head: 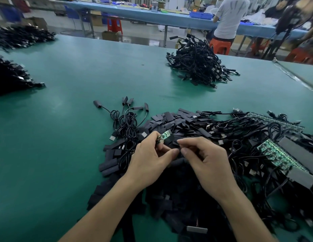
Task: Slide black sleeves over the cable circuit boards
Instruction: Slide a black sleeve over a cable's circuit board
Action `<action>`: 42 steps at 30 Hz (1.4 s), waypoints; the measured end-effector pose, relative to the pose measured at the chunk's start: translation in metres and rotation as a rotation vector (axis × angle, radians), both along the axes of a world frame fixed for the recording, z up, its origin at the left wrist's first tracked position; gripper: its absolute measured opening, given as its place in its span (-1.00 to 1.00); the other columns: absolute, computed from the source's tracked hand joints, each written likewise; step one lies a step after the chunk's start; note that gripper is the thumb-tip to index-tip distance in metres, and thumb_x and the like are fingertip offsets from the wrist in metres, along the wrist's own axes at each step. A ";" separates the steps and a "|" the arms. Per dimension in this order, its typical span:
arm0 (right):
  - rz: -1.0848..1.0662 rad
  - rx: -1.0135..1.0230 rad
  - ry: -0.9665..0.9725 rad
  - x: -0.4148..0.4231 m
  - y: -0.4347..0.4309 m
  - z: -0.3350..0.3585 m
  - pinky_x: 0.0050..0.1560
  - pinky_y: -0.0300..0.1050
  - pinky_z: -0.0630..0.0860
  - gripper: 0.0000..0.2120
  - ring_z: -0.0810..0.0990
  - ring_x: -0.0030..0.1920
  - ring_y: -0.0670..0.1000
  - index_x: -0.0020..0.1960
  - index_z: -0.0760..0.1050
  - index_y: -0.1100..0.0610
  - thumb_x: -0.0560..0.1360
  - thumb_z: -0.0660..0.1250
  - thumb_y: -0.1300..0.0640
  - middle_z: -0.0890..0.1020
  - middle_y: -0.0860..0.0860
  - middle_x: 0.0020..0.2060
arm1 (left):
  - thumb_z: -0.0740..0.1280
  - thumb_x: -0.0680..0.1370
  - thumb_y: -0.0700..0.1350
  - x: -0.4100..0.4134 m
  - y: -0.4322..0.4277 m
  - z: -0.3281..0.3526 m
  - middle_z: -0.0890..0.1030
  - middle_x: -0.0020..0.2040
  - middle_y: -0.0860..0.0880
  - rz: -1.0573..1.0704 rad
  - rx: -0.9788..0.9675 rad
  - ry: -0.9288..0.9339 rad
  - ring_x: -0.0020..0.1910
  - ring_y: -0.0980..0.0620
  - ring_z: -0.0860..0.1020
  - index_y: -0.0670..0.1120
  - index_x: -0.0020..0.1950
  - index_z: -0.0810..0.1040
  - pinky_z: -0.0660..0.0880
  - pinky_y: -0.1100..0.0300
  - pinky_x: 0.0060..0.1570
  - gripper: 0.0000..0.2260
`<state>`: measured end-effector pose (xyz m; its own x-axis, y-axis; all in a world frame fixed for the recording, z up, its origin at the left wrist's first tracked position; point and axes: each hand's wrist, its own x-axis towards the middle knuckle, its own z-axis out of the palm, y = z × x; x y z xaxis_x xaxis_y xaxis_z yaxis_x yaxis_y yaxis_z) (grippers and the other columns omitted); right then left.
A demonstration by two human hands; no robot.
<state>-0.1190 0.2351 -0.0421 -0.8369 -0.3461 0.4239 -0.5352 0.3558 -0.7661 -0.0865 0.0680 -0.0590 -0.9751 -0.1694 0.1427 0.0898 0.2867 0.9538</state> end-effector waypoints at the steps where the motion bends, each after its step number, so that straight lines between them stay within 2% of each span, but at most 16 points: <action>1: 0.014 0.027 -0.013 0.000 0.001 -0.001 0.05 -0.29 0.54 -0.70 0.63 0.04 -0.16 0.11 0.65 -0.03 0.46 0.48 0.28 0.65 -0.21 -0.03 | 0.45 0.37 0.17 0.000 -0.001 0.000 0.70 -0.24 -0.03 -0.008 0.016 0.007 -0.22 -0.20 0.66 0.02 -0.23 0.24 0.57 -0.30 -0.16 -0.58; 4: 0.045 0.098 -0.048 0.000 0.004 -0.002 0.07 -0.38 0.48 -0.61 0.59 0.08 -0.19 0.18 0.64 -0.03 0.39 0.55 0.22 0.61 -0.22 0.02 | 0.47 0.43 0.09 -0.001 -0.003 -0.002 0.69 -0.26 -0.08 -0.040 0.034 0.010 -0.25 -0.17 0.67 -0.02 -0.22 0.24 0.59 -0.28 -0.16 -0.59; 8: 0.051 0.119 -0.050 0.001 0.005 -0.001 0.05 -0.42 0.45 -0.66 0.60 0.02 -0.21 0.08 0.68 -0.06 0.36 0.58 0.22 0.63 -0.20 -0.05 | 0.47 0.52 -0.10 -0.003 -0.005 -0.005 0.66 -0.31 -0.09 -0.083 0.027 0.019 -0.35 -0.02 0.64 -0.09 -0.18 0.26 0.56 -0.04 -0.24 -0.64; 9: 0.052 0.124 -0.048 0.001 0.005 -0.001 0.04 -0.42 0.45 -0.68 0.61 0.01 -0.20 0.05 0.69 -0.07 0.36 0.57 0.22 0.64 -0.19 -0.07 | 0.47 0.53 -0.08 -0.003 -0.005 -0.005 0.66 -0.31 -0.07 -0.090 0.026 0.020 -0.36 0.00 0.63 -0.11 -0.17 0.27 0.55 0.01 -0.25 -0.64; 11: 0.059 0.130 -0.045 0.002 0.005 0.000 0.01 -0.42 0.46 -0.71 0.61 -0.02 -0.19 0.03 0.69 -0.09 0.38 0.56 0.20 0.63 -0.18 -0.09 | 0.44 0.51 0.09 -0.002 -0.003 -0.003 0.64 -0.32 -0.01 -0.087 0.005 0.015 -0.37 0.05 0.61 -0.11 -0.17 0.30 0.52 0.04 -0.25 -0.61; 13: 0.037 0.122 -0.017 0.002 0.006 0.000 0.00 -0.41 0.46 -0.73 0.61 -0.02 -0.19 0.04 0.69 -0.04 0.39 0.56 0.21 0.63 -0.17 -0.08 | 0.27 0.49 0.29 0.000 -0.002 0.000 0.63 -0.33 0.03 -0.073 -0.006 -0.012 -0.40 0.09 0.57 -0.09 -0.18 0.38 0.46 0.12 -0.30 -0.57; 16: -0.010 0.066 0.025 0.001 0.008 0.002 -0.10 -0.45 0.44 -0.76 0.59 -0.08 -0.19 0.04 0.69 0.04 0.39 0.55 0.23 0.61 -0.15 -0.09 | 0.04 0.52 0.27 0.000 -0.003 0.001 0.64 -0.32 0.00 -0.087 0.046 -0.024 -0.43 0.08 0.50 -0.03 -0.24 0.43 0.38 0.30 -0.34 -0.58; 17: -0.019 0.046 0.035 0.001 0.008 0.003 -0.12 -0.46 0.42 -0.77 0.58 -0.09 -0.19 0.03 0.70 0.06 0.39 0.54 0.23 0.61 -0.14 -0.10 | 0.03 0.52 0.23 0.000 -0.003 0.001 0.61 -0.34 0.00 -0.093 0.036 -0.015 -0.42 0.07 0.49 -0.01 -0.26 0.43 0.40 0.25 -0.33 -0.61; 20: -0.041 0.012 0.050 0.001 0.009 0.004 -0.10 -0.47 0.43 -0.79 0.58 -0.08 -0.21 0.01 0.69 0.06 0.39 0.53 0.23 0.61 -0.14 -0.12 | 0.07 0.52 0.19 -0.001 -0.004 0.001 0.56 -0.39 0.05 -0.109 -0.040 -0.005 -0.37 0.01 0.48 0.03 -0.30 0.43 0.46 -0.10 -0.23 -0.67; 22: -0.050 -0.023 0.034 0.002 0.010 0.005 -0.10 -0.45 0.45 -0.80 0.60 -0.08 -0.19 0.00 0.68 0.02 0.40 0.52 0.21 0.62 -0.15 -0.13 | 0.08 0.52 0.17 0.000 -0.005 0.001 0.54 -0.40 0.06 -0.118 -0.066 0.004 -0.37 -0.03 0.47 0.03 -0.32 0.42 0.48 -0.15 -0.21 -0.67; 24: -0.053 -0.064 0.013 0.003 0.010 0.006 -0.09 -0.43 0.47 -0.82 0.62 -0.08 -0.17 -0.01 0.66 -0.03 0.39 0.48 0.11 0.63 -0.17 -0.13 | 0.09 0.54 0.14 0.001 -0.006 0.001 0.53 -0.41 0.04 -0.131 -0.064 0.017 -0.38 -0.04 0.46 0.04 -0.36 0.41 0.47 -0.11 -0.24 -0.67; 26: -0.048 -0.076 -0.004 0.003 0.011 0.007 -0.08 -0.42 0.48 -0.82 0.62 -0.07 -0.18 -0.02 0.65 -0.06 0.38 0.43 0.04 0.64 -0.18 -0.13 | 0.10 0.54 0.10 0.002 -0.006 0.001 0.52 -0.41 0.04 -0.145 -0.058 0.026 -0.39 0.05 0.44 0.07 -0.39 0.39 0.43 -0.02 -0.27 -0.68; 31: 0.009 -0.019 -0.044 0.001 0.014 0.006 -0.10 -0.42 0.47 -0.79 0.61 -0.08 -0.16 -0.01 0.64 -0.10 0.39 0.48 0.12 0.63 -0.19 -0.14 | 0.10 0.55 0.07 0.001 -0.007 0.001 0.48 -0.44 0.04 -0.170 -0.068 0.027 -0.40 0.07 0.39 0.09 -0.42 0.35 0.36 0.03 -0.26 -0.67; 35: 0.075 0.014 -0.097 0.000 0.019 0.006 -0.03 -0.40 0.47 -0.77 0.61 -0.02 -0.15 0.00 0.63 -0.14 0.39 0.48 0.10 0.62 -0.21 -0.08 | 0.11 0.56 0.03 0.001 -0.007 -0.001 0.46 -0.46 0.02 -0.172 -0.057 0.024 -0.42 0.08 0.36 0.09 -0.45 0.32 0.31 0.11 -0.27 -0.64; 40: 0.073 0.027 -0.097 -0.001 0.021 0.005 0.00 -0.39 0.46 -0.72 0.61 0.00 -0.16 0.02 0.64 -0.13 0.40 0.52 0.19 0.62 -0.22 -0.07 | 0.10 0.55 0.07 0.000 -0.008 -0.001 0.45 -0.48 0.04 -0.176 -0.090 0.012 -0.42 0.07 0.36 0.06 -0.46 0.32 0.34 0.02 -0.25 -0.64; 42: 0.070 0.034 -0.094 0.000 0.020 0.005 0.00 -0.39 0.47 -0.71 0.61 0.00 -0.16 0.02 0.64 -0.13 0.40 0.52 0.20 0.61 -0.23 -0.07 | 0.11 0.55 0.04 0.000 -0.008 0.000 0.45 -0.49 0.05 -0.184 -0.089 0.008 -0.43 0.09 0.36 0.04 -0.46 0.32 0.32 0.07 -0.26 -0.64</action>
